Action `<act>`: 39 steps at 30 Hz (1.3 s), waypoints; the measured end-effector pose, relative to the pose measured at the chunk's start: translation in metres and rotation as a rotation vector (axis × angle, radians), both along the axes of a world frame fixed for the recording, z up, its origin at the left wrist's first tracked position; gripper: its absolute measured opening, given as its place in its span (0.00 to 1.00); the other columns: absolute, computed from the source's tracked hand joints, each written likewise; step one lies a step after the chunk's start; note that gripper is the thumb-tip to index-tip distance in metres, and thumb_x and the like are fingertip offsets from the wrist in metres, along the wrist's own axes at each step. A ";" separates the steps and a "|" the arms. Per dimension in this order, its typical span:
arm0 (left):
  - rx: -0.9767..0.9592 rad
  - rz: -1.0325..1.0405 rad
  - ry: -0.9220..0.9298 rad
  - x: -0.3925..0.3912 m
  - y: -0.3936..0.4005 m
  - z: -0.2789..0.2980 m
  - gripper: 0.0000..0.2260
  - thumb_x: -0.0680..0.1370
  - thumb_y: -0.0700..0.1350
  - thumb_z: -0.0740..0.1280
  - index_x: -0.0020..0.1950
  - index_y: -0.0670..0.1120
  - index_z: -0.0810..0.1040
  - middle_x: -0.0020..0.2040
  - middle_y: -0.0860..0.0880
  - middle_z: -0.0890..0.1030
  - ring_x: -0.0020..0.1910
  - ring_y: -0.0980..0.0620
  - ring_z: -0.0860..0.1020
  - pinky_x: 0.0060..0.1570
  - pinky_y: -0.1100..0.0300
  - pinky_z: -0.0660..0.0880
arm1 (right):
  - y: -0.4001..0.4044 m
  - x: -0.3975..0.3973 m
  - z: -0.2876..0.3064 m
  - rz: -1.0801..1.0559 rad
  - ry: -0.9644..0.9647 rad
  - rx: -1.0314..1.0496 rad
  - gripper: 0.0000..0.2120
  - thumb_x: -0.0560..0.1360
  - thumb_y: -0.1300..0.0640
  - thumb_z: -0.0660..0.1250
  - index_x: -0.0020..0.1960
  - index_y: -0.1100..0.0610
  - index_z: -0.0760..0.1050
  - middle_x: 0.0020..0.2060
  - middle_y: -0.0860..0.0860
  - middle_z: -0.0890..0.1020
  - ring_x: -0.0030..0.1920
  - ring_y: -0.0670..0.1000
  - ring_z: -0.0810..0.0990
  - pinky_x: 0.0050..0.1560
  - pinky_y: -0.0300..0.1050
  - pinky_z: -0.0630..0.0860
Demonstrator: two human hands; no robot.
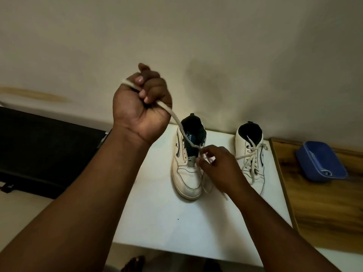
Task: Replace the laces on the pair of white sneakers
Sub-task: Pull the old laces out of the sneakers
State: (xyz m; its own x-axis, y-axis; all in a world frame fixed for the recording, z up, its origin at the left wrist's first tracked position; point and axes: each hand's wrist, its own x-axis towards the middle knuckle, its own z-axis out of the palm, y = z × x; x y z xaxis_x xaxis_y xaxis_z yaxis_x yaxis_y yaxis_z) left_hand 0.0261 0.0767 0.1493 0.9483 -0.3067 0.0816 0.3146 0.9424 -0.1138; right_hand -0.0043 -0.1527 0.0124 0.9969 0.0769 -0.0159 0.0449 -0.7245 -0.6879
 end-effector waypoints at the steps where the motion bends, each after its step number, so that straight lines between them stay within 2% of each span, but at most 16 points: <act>1: -0.009 -0.050 -0.025 -0.005 -0.004 0.010 0.07 0.79 0.36 0.58 0.49 0.42 0.75 0.31 0.47 0.73 0.23 0.50 0.66 0.23 0.60 0.63 | 0.002 0.001 0.002 0.000 -0.055 0.035 0.10 0.78 0.46 0.71 0.58 0.43 0.80 0.52 0.45 0.77 0.44 0.43 0.79 0.45 0.39 0.73; 6: 0.057 -0.176 -0.107 -0.025 -0.022 0.042 0.08 0.81 0.40 0.57 0.54 0.42 0.74 0.36 0.49 0.73 0.27 0.58 0.62 0.26 0.63 0.62 | 0.010 -0.001 0.009 0.002 -0.200 0.182 0.16 0.79 0.48 0.72 0.66 0.42 0.77 0.57 0.42 0.74 0.48 0.42 0.78 0.43 0.36 0.75; 8: 0.110 -0.175 -0.062 -0.025 -0.025 0.040 0.09 0.83 0.42 0.56 0.54 0.43 0.75 0.37 0.50 0.74 0.27 0.57 0.62 0.26 0.63 0.62 | 0.010 0.000 0.009 0.105 -0.219 0.224 0.09 0.81 0.51 0.69 0.60 0.45 0.80 0.57 0.42 0.78 0.52 0.44 0.79 0.44 0.42 0.76; 11: 0.090 -0.117 0.050 -0.018 -0.022 0.027 0.13 0.85 0.46 0.54 0.51 0.42 0.75 0.37 0.51 0.73 0.24 0.54 0.66 0.22 0.60 0.64 | 0.009 -0.004 0.014 0.269 -0.041 0.336 0.09 0.82 0.50 0.67 0.62 0.43 0.79 0.57 0.44 0.82 0.57 0.45 0.81 0.56 0.46 0.77; 14: 0.066 -0.051 0.058 -0.013 -0.016 0.022 0.13 0.85 0.47 0.56 0.51 0.42 0.76 0.37 0.50 0.74 0.23 0.53 0.66 0.20 0.59 0.65 | 0.011 -0.010 0.019 0.491 -0.081 0.175 0.11 0.82 0.49 0.67 0.63 0.45 0.80 0.53 0.41 0.84 0.58 0.44 0.79 0.58 0.41 0.74; 16: 0.084 -0.042 0.024 -0.011 -0.011 0.023 0.14 0.84 0.49 0.57 0.52 0.41 0.76 0.38 0.49 0.75 0.24 0.54 0.66 0.21 0.61 0.64 | 0.013 -0.009 0.025 0.399 -0.190 0.176 0.08 0.83 0.52 0.65 0.56 0.50 0.82 0.46 0.41 0.85 0.49 0.42 0.81 0.51 0.41 0.75; 18: 0.235 -0.032 0.003 -0.012 -0.011 0.023 0.14 0.82 0.51 0.58 0.54 0.42 0.76 0.39 0.50 0.75 0.24 0.56 0.65 0.22 0.64 0.62 | 0.011 -0.005 0.034 0.195 -0.185 0.374 0.07 0.84 0.56 0.64 0.54 0.53 0.81 0.41 0.42 0.83 0.42 0.40 0.81 0.46 0.40 0.76; 20: 0.441 -0.015 0.001 -0.014 -0.017 0.021 0.14 0.81 0.53 0.58 0.54 0.44 0.76 0.40 0.52 0.75 0.24 0.58 0.63 0.22 0.66 0.59 | 0.003 -0.002 0.042 0.182 -0.184 0.446 0.07 0.84 0.56 0.64 0.59 0.51 0.80 0.46 0.40 0.82 0.48 0.41 0.81 0.50 0.39 0.76; 22: 0.446 -0.013 0.038 -0.015 -0.024 0.016 0.14 0.81 0.52 0.57 0.52 0.44 0.76 0.39 0.52 0.75 0.23 0.58 0.63 0.22 0.67 0.59 | 0.004 -0.007 0.043 0.389 -0.119 0.275 0.17 0.81 0.49 0.68 0.69 0.47 0.76 0.57 0.39 0.79 0.61 0.44 0.79 0.60 0.38 0.75; 24: 0.319 -0.029 0.063 -0.014 -0.027 0.017 0.13 0.81 0.50 0.58 0.51 0.43 0.77 0.38 0.51 0.75 0.22 0.57 0.64 0.20 0.65 0.60 | 0.011 -0.013 0.029 0.570 -0.069 0.050 0.25 0.78 0.44 0.71 0.74 0.42 0.71 0.64 0.38 0.75 0.66 0.44 0.75 0.65 0.40 0.72; 26: 0.177 -0.042 0.054 -0.014 -0.022 0.021 0.13 0.81 0.49 0.58 0.52 0.42 0.77 0.38 0.50 0.75 0.23 0.55 0.65 0.21 0.62 0.62 | 0.015 -0.014 0.010 0.605 -0.188 -0.114 0.16 0.79 0.48 0.70 0.66 0.43 0.76 0.61 0.40 0.76 0.61 0.44 0.77 0.60 0.47 0.76; 29: 0.091 -0.027 -0.019 -0.015 -0.006 0.035 0.17 0.83 0.53 0.57 0.52 0.41 0.77 0.37 0.48 0.76 0.23 0.53 0.65 0.22 0.60 0.62 | 0.006 0.000 0.007 0.415 -0.316 -0.219 0.04 0.80 0.52 0.67 0.53 0.48 0.80 0.52 0.44 0.78 0.52 0.50 0.77 0.49 0.52 0.77; 33: 0.054 0.069 -0.178 -0.010 0.024 0.038 0.22 0.84 0.58 0.55 0.52 0.40 0.78 0.37 0.45 0.77 0.24 0.52 0.65 0.22 0.59 0.64 | -0.021 0.009 0.019 -0.082 -0.347 -0.213 0.12 0.84 0.49 0.60 0.51 0.53 0.80 0.44 0.50 0.79 0.45 0.54 0.78 0.42 0.49 0.73; 35: 0.347 0.287 -0.161 -0.007 0.027 0.038 0.22 0.87 0.57 0.51 0.52 0.43 0.78 0.35 0.47 0.78 0.24 0.53 0.64 0.23 0.59 0.64 | -0.026 0.007 0.032 -0.221 -0.302 -0.037 0.15 0.85 0.48 0.57 0.50 0.54 0.80 0.38 0.49 0.80 0.40 0.50 0.79 0.38 0.47 0.73; 37: 1.065 0.600 -0.086 -0.007 0.014 0.033 0.21 0.87 0.56 0.50 0.50 0.47 0.78 0.32 0.53 0.74 0.25 0.56 0.61 0.24 0.63 0.60 | -0.020 0.003 0.055 -0.280 -0.281 0.256 0.13 0.85 0.53 0.59 0.50 0.55 0.81 0.33 0.49 0.79 0.33 0.43 0.77 0.35 0.41 0.72; 39: 1.697 0.624 -0.252 -0.008 -0.006 0.019 0.14 0.84 0.54 0.59 0.52 0.49 0.80 0.34 0.53 0.78 0.25 0.57 0.67 0.27 0.63 0.63 | -0.009 -0.001 0.080 -0.255 -0.311 0.368 0.12 0.85 0.56 0.60 0.49 0.56 0.81 0.30 0.50 0.78 0.30 0.42 0.75 0.33 0.34 0.69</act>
